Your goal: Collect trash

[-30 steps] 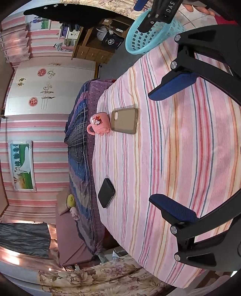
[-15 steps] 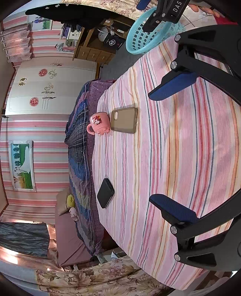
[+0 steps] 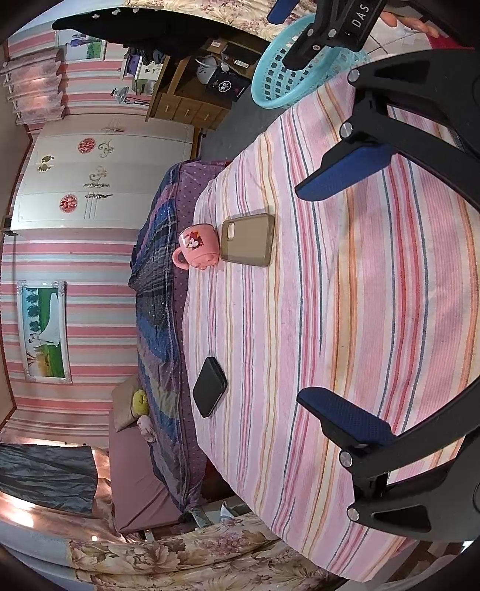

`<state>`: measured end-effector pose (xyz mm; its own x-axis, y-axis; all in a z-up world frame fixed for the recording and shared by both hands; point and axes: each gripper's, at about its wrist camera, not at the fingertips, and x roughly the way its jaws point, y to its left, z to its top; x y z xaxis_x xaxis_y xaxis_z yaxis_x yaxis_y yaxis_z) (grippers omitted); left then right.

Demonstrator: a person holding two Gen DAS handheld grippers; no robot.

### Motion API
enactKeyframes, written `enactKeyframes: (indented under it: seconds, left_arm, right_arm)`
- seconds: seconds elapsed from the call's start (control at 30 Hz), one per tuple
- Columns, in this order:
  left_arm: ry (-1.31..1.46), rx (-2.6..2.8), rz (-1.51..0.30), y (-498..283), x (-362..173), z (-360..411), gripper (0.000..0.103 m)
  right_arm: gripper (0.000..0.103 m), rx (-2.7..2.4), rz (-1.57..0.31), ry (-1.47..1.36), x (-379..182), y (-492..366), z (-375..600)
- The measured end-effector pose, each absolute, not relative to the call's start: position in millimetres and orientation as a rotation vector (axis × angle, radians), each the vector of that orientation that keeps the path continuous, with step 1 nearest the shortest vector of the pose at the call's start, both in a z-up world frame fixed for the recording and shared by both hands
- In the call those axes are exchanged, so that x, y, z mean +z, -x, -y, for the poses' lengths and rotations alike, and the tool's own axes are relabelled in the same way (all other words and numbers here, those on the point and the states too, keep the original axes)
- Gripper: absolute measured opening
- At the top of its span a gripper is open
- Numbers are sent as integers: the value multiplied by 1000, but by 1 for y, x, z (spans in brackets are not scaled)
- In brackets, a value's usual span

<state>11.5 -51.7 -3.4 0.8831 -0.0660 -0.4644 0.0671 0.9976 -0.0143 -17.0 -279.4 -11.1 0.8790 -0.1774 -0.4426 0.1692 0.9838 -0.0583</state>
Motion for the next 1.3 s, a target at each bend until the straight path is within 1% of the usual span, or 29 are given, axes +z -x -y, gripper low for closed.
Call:
enactKeyframes:
  seconds: [1.3]
  left_arm:
    - [0, -43, -459, -8, -3, 40, 97]
  right_arm:
    - [98, -181, -439, 45, -11, 14, 267]
